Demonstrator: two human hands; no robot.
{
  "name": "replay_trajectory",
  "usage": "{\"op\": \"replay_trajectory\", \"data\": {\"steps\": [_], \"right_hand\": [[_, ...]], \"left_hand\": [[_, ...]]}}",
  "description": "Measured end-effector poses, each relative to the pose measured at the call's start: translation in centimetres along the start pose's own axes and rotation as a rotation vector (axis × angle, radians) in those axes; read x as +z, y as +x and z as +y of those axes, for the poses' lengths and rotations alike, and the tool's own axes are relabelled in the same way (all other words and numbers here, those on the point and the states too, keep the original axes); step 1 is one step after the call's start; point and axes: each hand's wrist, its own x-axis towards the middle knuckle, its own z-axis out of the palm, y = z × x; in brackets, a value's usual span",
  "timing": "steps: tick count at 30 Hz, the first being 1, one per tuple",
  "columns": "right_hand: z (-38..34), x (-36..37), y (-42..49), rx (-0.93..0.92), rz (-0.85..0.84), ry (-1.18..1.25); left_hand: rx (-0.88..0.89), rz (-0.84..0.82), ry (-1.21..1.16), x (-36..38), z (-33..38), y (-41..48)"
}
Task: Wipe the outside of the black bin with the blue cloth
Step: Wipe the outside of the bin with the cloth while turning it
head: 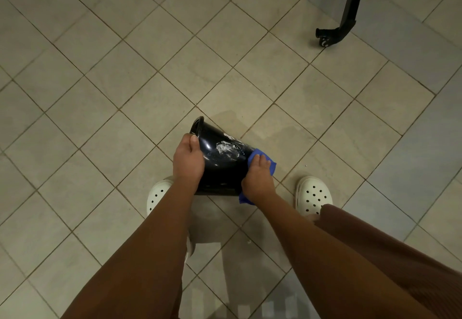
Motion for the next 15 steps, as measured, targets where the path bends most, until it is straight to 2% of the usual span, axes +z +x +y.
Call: {"op": "replay_trajectory", "data": {"steps": [5,11,15], "right_hand": [[-0.6,0.0,0.4,-0.145,-0.008,-0.021],[0.3,-1.4,1.0,0.007,-0.042,-0.005],[-1.7,-0.3,0.0,-0.009,-0.063,-0.071]], "left_hand": [[-0.003,0.005,-0.005,0.0,-0.2,0.1],[0.076,0.001,0.062,0.2,-0.1,-0.6],[0.071,0.006,0.090,0.0,-0.4,-0.2]]}}
